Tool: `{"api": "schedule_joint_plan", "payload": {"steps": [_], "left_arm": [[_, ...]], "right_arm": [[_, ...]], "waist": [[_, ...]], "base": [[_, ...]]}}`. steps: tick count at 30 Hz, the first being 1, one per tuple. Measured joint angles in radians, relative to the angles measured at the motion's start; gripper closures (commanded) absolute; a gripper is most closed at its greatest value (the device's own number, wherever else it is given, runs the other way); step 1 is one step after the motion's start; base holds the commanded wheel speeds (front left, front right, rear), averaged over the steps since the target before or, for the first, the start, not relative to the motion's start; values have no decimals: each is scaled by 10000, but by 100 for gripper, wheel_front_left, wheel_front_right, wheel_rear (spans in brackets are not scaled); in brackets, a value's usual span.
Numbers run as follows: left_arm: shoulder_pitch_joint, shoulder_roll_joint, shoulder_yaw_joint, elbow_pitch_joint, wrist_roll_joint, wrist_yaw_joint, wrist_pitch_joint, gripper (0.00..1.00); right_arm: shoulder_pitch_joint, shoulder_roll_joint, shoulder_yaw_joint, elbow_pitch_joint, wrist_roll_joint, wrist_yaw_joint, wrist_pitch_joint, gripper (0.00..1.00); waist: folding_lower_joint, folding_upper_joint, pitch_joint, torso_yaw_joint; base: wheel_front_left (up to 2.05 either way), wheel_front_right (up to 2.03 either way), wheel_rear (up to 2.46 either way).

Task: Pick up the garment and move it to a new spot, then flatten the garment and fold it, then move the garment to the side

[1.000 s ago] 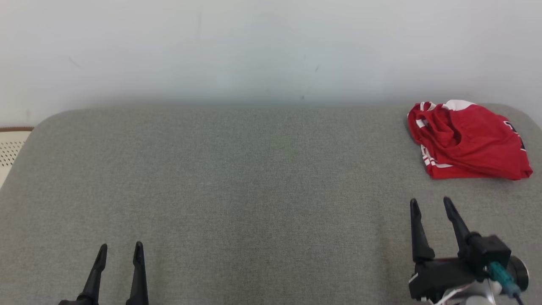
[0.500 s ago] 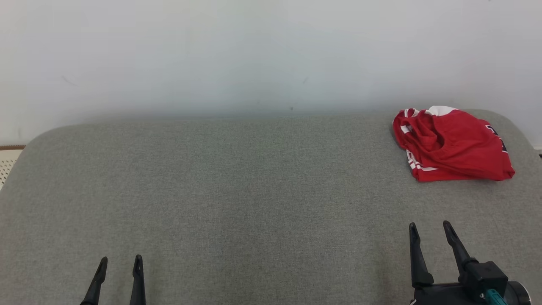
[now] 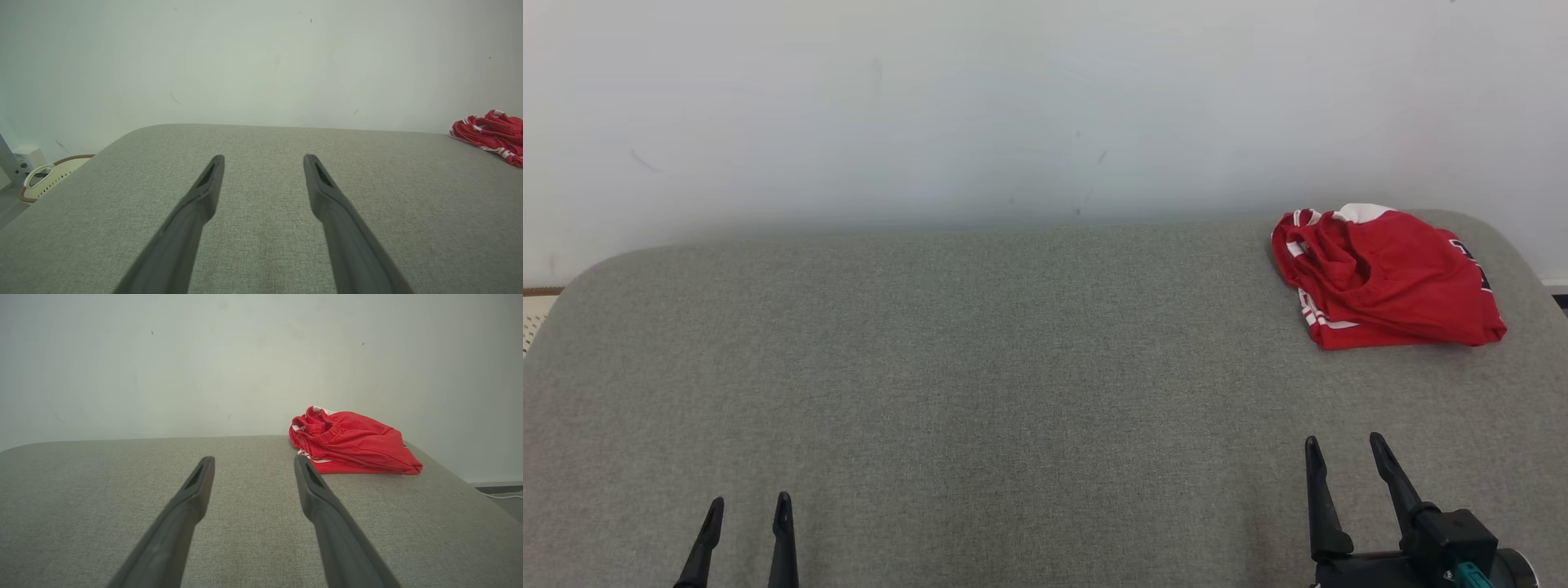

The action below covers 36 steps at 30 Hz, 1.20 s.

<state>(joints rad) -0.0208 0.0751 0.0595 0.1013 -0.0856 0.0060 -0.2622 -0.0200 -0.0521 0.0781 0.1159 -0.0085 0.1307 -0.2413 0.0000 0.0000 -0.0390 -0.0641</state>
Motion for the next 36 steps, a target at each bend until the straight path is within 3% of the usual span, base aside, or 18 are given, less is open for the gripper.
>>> {"api": "schedule_joint_plan", "payload": {"steps": [7, 8, 14, 36], "left_arm": [[4, 21, -33, -79, -15, -15, 2, 0], [6, 33, -46, -96, -15, -33, 0, 100], [48, -132, 6, 407, -207, -56, 217, 100], [1, -159, 546, 585, -4408, -399, 1143, 100]], "right_arm": [[31, 2, 15, 36, 82, 0, 31, 0], [31, 2, 15, 40, 82, 0, 33, 100], [349, 0, 21, 447, 382, 0, 96, 100], [-557, -27, 36, 1310, 4957, 0, 982, 100]], "waist": [[0, 0, -18, -5], [0, 0, -20, -3], [0, 0, -13, 6], [1, 0, 75, 123]], "base": [[0, 0, 0], [0, 0, 0], [0, 0, 0], [0, 0, 0]]}}
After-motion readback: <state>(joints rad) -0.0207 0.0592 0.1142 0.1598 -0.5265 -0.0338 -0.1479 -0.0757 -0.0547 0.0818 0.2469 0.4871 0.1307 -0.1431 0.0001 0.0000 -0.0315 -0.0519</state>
